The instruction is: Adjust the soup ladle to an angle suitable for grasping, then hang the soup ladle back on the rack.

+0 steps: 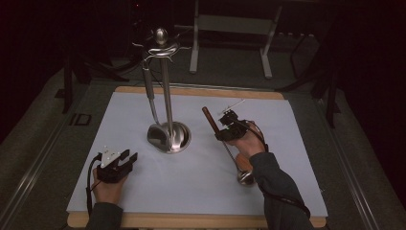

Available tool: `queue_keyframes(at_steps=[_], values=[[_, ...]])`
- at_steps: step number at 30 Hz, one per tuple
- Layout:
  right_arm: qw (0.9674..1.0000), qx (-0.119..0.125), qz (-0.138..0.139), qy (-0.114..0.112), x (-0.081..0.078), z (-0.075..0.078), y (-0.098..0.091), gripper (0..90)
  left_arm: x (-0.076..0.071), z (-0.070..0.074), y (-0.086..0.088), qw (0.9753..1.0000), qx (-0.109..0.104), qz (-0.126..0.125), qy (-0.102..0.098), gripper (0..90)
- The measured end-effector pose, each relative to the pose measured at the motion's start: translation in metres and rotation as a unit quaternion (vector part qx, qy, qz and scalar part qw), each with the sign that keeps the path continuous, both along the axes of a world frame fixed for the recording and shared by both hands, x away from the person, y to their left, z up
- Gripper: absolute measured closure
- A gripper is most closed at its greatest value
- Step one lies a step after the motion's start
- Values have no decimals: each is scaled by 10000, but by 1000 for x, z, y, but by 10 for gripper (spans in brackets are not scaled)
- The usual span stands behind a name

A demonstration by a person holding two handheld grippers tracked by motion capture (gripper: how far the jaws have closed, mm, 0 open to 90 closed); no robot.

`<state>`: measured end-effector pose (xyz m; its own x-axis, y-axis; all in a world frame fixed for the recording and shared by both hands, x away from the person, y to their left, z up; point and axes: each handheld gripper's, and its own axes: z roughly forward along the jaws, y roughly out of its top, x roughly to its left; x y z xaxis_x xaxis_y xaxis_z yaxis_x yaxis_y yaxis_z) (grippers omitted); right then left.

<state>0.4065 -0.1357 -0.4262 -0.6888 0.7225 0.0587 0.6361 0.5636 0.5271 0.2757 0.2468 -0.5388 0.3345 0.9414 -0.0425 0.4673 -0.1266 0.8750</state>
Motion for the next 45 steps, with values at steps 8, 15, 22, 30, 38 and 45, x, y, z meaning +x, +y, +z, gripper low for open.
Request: queue_keyframes(at_steps=[8,15,22,30,38,45], values=[[9949,753,477,-474,-11,17,-7,742,0,0,0,10000,15,-2,2,626],[9839,1186,922,-969,-22,27,-9,742,0,0,0,10000,1,-5,18,626],[9743,1419,1116,-1348,-30,33,-11,742,0,0,0,10000,4,-4,8,626],[9687,1576,1152,-1532,-35,38,-11,741,0,0,0,10000,20,-7,6,627],[9627,1738,1176,-1708,-39,43,-7,741,0,0,0,10000,14,-5,9,626],[9554,1899,1222,-1902,-42,48,-1,741,0,0,0,10000,21,-7,3,626]])
